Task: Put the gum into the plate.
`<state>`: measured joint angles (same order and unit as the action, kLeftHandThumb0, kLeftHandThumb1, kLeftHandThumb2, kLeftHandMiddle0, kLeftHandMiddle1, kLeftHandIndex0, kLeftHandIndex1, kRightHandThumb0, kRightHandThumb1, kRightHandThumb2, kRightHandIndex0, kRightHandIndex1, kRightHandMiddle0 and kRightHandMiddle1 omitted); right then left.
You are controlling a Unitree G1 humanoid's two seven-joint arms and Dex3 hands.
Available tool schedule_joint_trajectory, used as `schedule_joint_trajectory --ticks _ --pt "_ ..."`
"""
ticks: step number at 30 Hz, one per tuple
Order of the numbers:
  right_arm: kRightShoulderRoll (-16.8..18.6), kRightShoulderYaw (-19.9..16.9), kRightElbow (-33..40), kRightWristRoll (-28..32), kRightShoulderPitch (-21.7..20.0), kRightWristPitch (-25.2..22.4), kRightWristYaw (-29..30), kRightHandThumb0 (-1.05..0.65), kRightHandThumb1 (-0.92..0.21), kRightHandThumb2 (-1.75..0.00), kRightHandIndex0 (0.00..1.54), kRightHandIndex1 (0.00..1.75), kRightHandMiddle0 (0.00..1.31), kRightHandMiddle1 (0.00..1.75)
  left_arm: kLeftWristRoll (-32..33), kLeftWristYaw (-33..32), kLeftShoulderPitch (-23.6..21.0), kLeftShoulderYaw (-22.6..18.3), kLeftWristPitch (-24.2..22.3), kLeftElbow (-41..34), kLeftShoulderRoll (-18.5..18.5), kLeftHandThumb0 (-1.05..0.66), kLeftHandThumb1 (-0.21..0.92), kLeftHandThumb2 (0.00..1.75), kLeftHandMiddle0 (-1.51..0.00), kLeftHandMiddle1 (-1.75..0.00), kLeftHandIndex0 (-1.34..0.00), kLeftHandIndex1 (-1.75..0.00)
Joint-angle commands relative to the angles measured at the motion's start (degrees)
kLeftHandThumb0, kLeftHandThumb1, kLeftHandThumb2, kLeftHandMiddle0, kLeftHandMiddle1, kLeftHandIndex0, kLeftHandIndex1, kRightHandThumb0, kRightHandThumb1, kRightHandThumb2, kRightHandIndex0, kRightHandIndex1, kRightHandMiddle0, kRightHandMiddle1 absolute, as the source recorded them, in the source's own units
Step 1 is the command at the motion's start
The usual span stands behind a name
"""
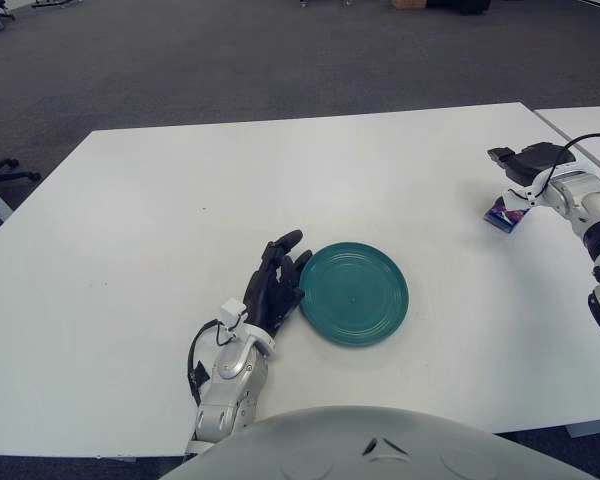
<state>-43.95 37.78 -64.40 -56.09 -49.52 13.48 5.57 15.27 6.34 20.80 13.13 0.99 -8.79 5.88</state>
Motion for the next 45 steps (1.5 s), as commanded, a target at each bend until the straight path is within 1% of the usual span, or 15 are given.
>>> schedule_joint_trajectory --ticks 1,6,12,14,18,27,35,39,45 --pt "0.5 0.5 2.6 0.2 2.2 1.7 0.4 -0.95 -0.92 -0.29 0.29 0.02 0.0 0.19 0.0 -0.5 0.5 0.5 0.4 -0.7 1.8 -0.86 0.92 0.9 -0.42 -0.22 0.0 -0.78" --pt "0.2 -0.3 4.7 1.3 3.9 3.5 -0.7 -0.95 -0.92 -0.28 0.29 0.01 0.0 0.18 0.0 -0.6 0.7 0.6 0.3 -1.0 1.7 -0.86 0.92 0.9 -0.42 -0.21 0.0 -0.78" --pt "0.0 -1.6 6.1 3.3 5.8 5.3 -2.0 -1.0 -0.92 -0.32 0.27 0.01 0.0 0.21 0.0 -0.7 0.7 0.6 0.3 -1.1 1.7 -0.86 0.92 0.9 -0.42 -0.21 0.0 -0.78" --pt "0.0 -1.9 6.4 3.6 6.5 5.7 -2.0 -1.01 -0.92 -0.33 0.27 0.0 0.0 0.24 0.0 -0.7 0.7 0.6 0.3 -1.1 1.7 -0.86 0.92 0.9 -0.42 -0.21 0.0 -0.78" --pt "0.1 -1.7 5.0 3.5 7.4 6.3 -0.6 -1.03 -0.92 -0.35 0.26 0.0 0.0 0.25 -0.1 -0.7 1.1 0.8 0.3 -1.5 1.6 -0.86 0.92 0.9 -0.42 -0.21 0.0 -0.78" --pt "-1.2 -2.1 5.8 3.9 8.7 8.2 -1.4 -1.04 -0.92 -0.37 0.23 0.0 0.0 0.21 -0.1 -0.8 1.3 1.0 0.1 -1.9 1.6 -0.86 0.92 0.9 -0.42 -0.2 0.0 -0.78" --pt "-2.6 -2.3 6.1 4.1 10.1 9.6 -1.7 -1.05 -0.92 -0.41 0.2 0.0 0.0 0.13 0.0 -0.7 1.4 0.9 0.0 -2.1 1.5 -0.86 0.92 0.9 -0.42 -0.2 0.0 -0.78" --pt "-3.7 -2.4 6.0 4.1 10.9 10.4 -1.4 -1.05 -0.92 -0.42 0.21 0.01 0.0 0.14 0.1 -0.7 1.3 0.8 0.0 -2.1 1.4 -0.86 0.92 0.9 -0.43 -0.2 0.0 -0.78" --pt "-4.6 -2.6 6.3 4.1 11.5 10.5 -1.6 -1.05 -0.92 -0.45 0.25 0.03 0.0 0.19 0.2 -0.6 1.1 0.5 -0.1 -1.9 1.4 -0.86 0.92 0.9 -0.43 -0.19 0.0 -0.78"
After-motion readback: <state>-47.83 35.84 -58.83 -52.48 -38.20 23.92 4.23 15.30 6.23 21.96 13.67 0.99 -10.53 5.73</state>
